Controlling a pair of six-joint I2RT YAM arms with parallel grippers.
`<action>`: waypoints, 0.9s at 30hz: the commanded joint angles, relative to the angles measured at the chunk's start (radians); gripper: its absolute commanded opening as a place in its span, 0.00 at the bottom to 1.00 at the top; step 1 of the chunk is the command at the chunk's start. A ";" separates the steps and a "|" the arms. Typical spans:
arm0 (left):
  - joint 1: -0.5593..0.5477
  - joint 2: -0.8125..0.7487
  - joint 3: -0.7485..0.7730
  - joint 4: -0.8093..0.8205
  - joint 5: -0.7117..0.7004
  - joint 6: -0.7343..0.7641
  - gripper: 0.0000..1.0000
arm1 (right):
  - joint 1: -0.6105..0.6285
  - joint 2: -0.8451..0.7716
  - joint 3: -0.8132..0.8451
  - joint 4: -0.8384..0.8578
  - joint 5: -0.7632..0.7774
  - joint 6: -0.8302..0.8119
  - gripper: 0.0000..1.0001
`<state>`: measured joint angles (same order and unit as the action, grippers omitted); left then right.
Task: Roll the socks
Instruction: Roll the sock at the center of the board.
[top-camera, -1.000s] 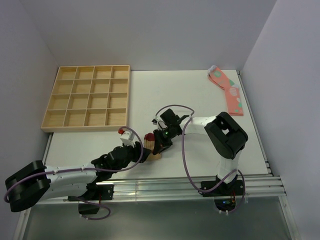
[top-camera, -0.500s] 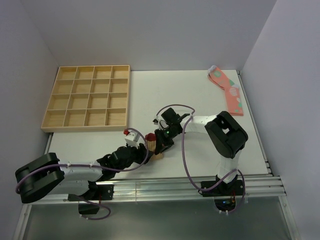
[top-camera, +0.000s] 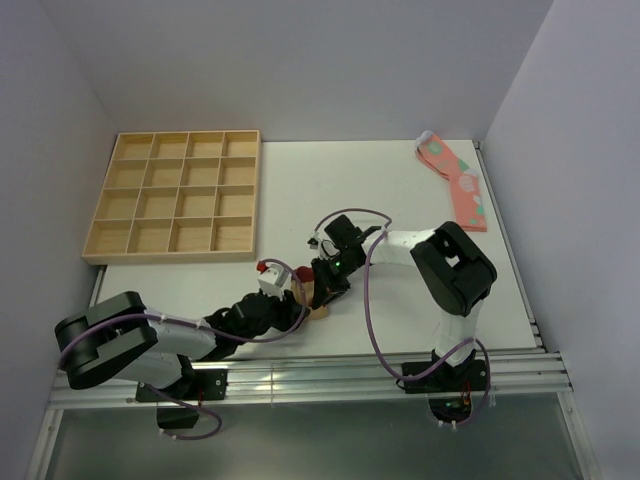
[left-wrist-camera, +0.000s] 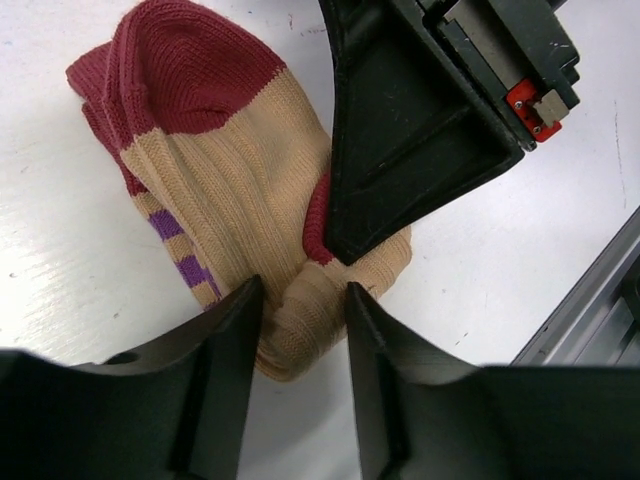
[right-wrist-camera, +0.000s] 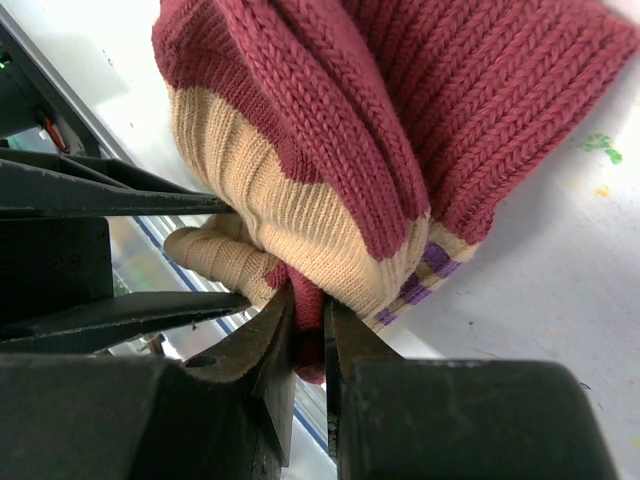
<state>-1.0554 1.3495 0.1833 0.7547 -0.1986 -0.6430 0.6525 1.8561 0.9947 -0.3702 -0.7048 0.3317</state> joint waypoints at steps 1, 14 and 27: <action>-0.006 0.025 0.024 0.051 0.019 0.002 0.43 | -0.016 0.058 -0.034 -0.090 0.206 -0.076 0.00; 0.003 0.108 0.050 0.014 0.027 -0.102 0.00 | -0.019 0.038 -0.064 -0.062 0.206 -0.051 0.01; 0.133 0.128 0.074 -0.167 0.246 -0.253 0.00 | -0.017 -0.034 -0.123 0.025 0.212 0.010 0.16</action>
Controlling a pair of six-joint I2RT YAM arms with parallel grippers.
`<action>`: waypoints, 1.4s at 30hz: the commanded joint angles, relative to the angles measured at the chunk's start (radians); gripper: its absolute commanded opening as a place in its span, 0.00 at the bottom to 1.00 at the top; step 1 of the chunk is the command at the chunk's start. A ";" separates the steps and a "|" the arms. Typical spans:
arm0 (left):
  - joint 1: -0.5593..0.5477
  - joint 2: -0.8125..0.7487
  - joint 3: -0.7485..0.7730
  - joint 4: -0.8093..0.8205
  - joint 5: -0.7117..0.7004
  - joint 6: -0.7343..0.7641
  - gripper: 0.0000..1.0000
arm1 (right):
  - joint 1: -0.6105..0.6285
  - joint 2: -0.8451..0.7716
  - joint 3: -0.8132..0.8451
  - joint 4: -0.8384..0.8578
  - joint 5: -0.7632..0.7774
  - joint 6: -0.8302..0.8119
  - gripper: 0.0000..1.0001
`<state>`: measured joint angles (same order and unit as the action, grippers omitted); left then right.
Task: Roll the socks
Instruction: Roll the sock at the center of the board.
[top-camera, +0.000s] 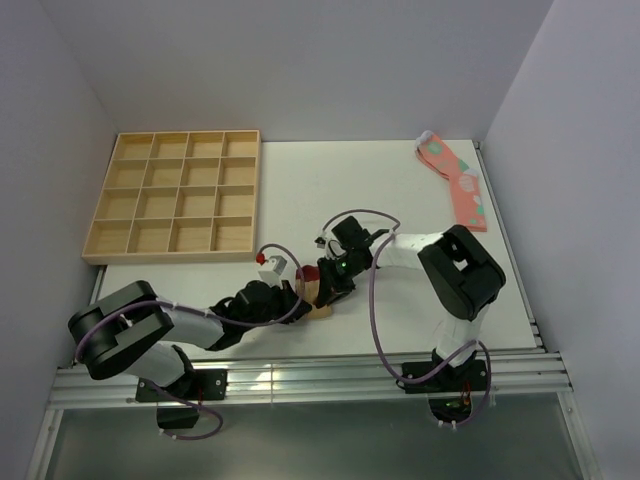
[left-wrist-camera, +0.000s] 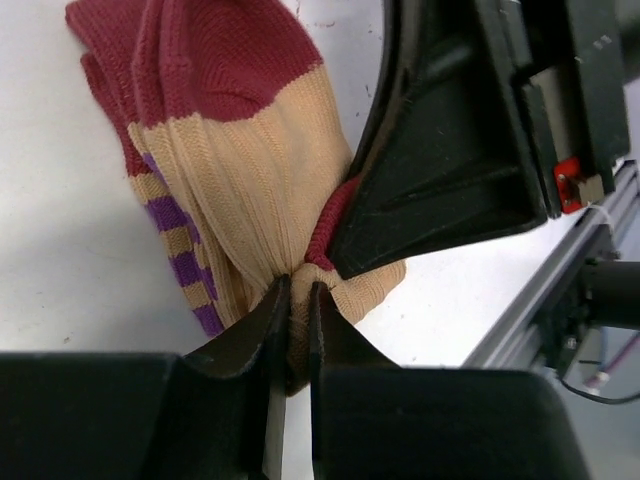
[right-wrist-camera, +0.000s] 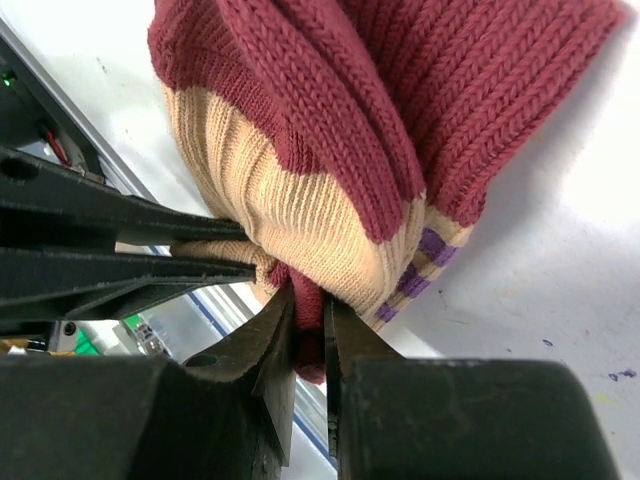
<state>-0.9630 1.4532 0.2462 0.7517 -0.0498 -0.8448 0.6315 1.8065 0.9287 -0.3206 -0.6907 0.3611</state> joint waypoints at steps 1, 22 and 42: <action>0.053 0.024 0.015 -0.205 0.109 -0.059 0.00 | 0.004 0.001 -0.060 -0.018 0.206 -0.014 0.18; 0.153 0.056 0.123 -0.586 0.202 -0.102 0.00 | 0.025 -0.541 -0.336 0.448 0.365 0.099 0.46; 0.240 -0.022 0.163 -0.813 0.349 -0.059 0.00 | 0.332 -0.550 -0.513 0.775 0.571 -0.022 0.48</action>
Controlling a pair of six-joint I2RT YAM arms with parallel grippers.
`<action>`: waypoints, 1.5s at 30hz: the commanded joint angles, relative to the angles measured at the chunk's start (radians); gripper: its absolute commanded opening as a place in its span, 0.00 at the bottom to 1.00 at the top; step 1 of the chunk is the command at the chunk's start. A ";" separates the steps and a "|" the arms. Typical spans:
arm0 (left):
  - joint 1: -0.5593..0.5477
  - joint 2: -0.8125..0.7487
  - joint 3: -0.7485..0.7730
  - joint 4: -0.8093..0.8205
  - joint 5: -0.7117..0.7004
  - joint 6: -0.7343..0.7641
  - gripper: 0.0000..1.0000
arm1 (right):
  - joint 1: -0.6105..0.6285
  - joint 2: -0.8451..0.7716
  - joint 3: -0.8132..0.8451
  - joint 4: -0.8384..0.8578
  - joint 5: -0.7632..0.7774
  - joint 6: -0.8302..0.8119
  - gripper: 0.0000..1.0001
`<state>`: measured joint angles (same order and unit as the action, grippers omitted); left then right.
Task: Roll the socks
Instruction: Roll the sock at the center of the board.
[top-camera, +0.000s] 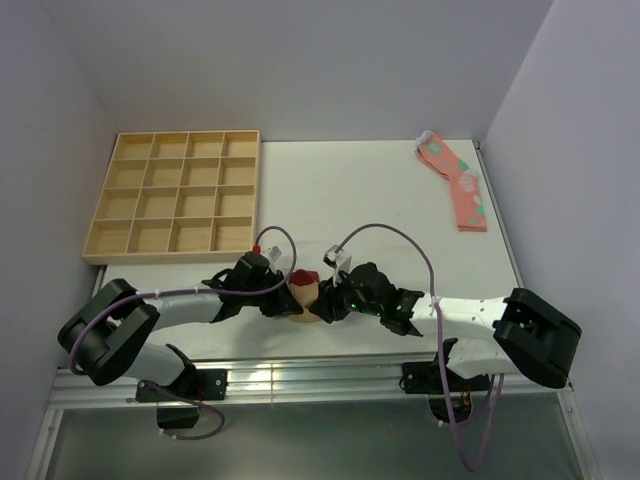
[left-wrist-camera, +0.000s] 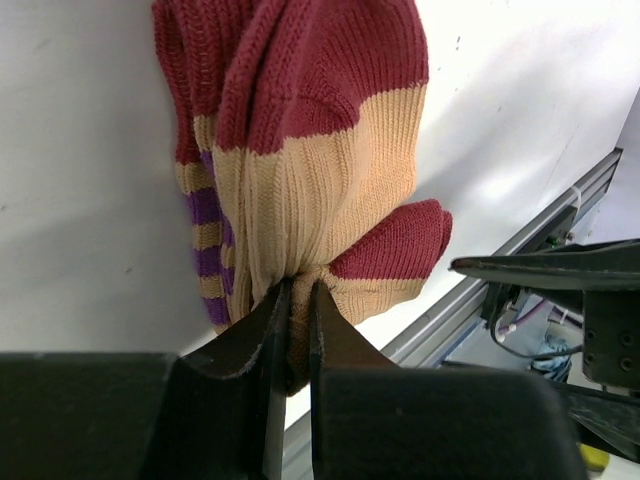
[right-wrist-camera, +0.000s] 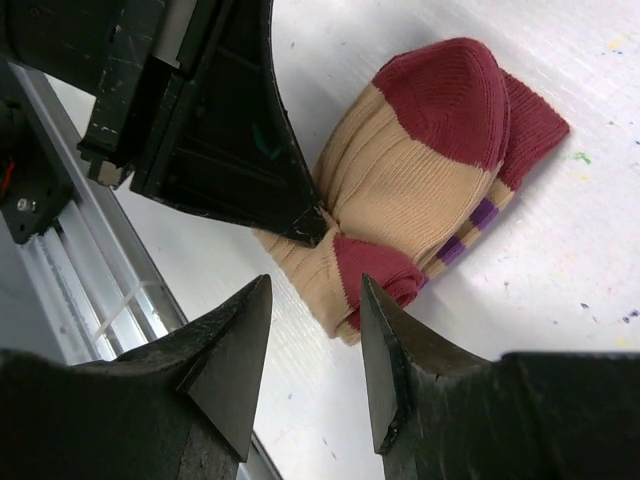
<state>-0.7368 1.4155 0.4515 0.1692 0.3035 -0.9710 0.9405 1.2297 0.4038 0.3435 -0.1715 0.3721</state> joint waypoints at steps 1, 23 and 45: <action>0.019 0.013 -0.042 -0.234 0.002 0.075 0.00 | 0.030 0.033 0.013 0.117 0.064 -0.033 0.48; 0.094 0.019 -0.034 -0.227 0.109 0.091 0.00 | 0.155 0.234 0.044 0.184 0.165 -0.059 0.50; 0.206 0.056 0.067 -0.342 0.161 0.132 0.00 | 0.268 0.353 0.035 0.186 0.288 -0.039 0.54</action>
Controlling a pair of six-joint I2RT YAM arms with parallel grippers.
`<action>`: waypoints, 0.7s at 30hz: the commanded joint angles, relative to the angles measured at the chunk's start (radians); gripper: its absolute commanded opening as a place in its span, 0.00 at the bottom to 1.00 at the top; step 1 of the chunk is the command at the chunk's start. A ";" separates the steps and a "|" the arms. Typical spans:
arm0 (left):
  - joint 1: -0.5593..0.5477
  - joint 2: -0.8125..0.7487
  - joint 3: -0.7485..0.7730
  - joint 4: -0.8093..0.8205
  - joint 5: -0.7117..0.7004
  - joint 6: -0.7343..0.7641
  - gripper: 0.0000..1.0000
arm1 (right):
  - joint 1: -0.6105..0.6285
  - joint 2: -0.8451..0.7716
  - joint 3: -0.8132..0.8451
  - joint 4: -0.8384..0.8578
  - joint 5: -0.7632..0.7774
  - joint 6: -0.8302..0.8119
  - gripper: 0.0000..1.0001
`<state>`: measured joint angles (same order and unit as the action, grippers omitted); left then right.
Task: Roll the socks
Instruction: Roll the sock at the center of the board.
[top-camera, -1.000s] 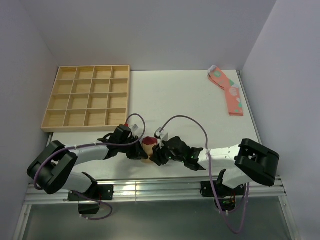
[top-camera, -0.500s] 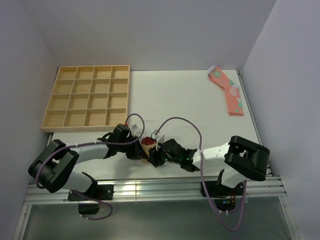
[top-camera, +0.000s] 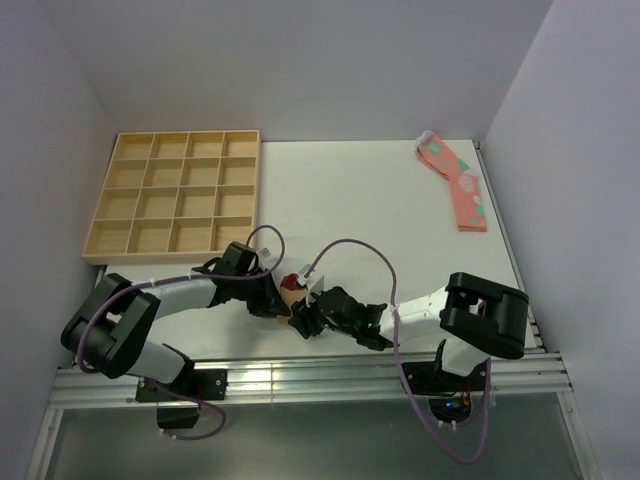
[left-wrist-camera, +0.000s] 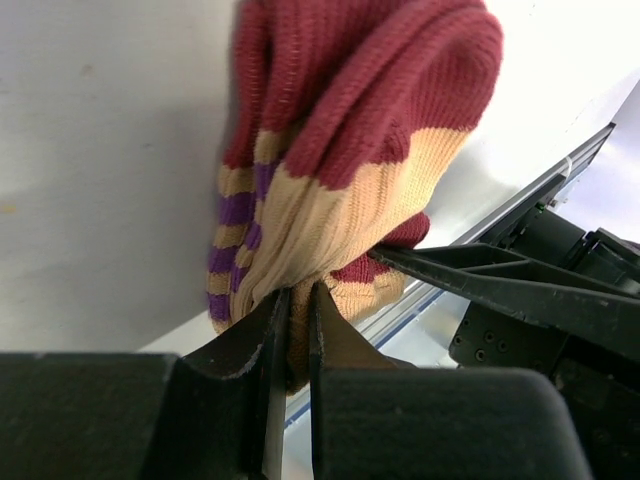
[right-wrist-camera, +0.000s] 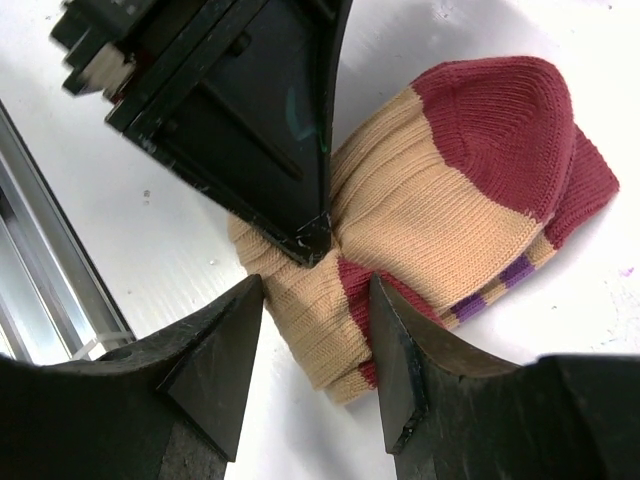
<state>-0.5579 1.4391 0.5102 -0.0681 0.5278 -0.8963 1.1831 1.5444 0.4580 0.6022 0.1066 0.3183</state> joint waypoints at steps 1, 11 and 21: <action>0.039 0.033 0.013 -0.111 -0.055 0.062 0.00 | 0.035 0.043 -0.019 -0.076 0.016 0.015 0.54; 0.084 0.043 0.108 -0.217 -0.058 0.099 0.00 | 0.090 0.082 -0.005 -0.107 0.094 0.030 0.54; 0.090 0.055 0.131 -0.239 -0.054 0.099 0.00 | 0.119 0.143 0.011 -0.140 0.169 0.061 0.53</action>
<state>-0.4805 1.4857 0.6163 -0.2802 0.5480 -0.8280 1.2846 1.6218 0.4915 0.6472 0.2749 0.3424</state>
